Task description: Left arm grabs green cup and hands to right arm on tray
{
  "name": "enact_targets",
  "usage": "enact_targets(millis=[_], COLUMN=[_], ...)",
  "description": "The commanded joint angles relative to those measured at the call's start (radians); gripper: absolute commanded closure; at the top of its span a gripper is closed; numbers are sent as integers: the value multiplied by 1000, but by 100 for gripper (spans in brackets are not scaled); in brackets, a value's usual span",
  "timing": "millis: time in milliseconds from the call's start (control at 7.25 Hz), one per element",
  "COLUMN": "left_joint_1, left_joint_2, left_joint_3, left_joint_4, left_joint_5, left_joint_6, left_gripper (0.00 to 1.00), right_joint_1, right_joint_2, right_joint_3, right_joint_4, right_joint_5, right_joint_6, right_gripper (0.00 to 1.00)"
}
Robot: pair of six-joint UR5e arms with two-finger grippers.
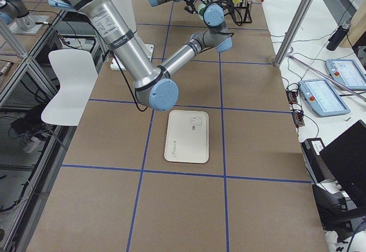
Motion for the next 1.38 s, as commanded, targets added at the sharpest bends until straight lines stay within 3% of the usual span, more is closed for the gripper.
enact_targets(millis=[0,1241], left_joint_1=[3,20], left_joint_2=[0,-1], left_joint_3=[1,0], left_joint_4=[0,0], left_joint_5=[0,0], left_joint_6=[1,1], left_gripper=[80,80], right_joint_1=[-23,-78], right_joint_2=[17,56], right_joint_3=[-13,-63], right_joint_4=[-7,-41], right_joint_5=[-28,-71], right_joint_6=[0,0], right_gripper=[23,26])
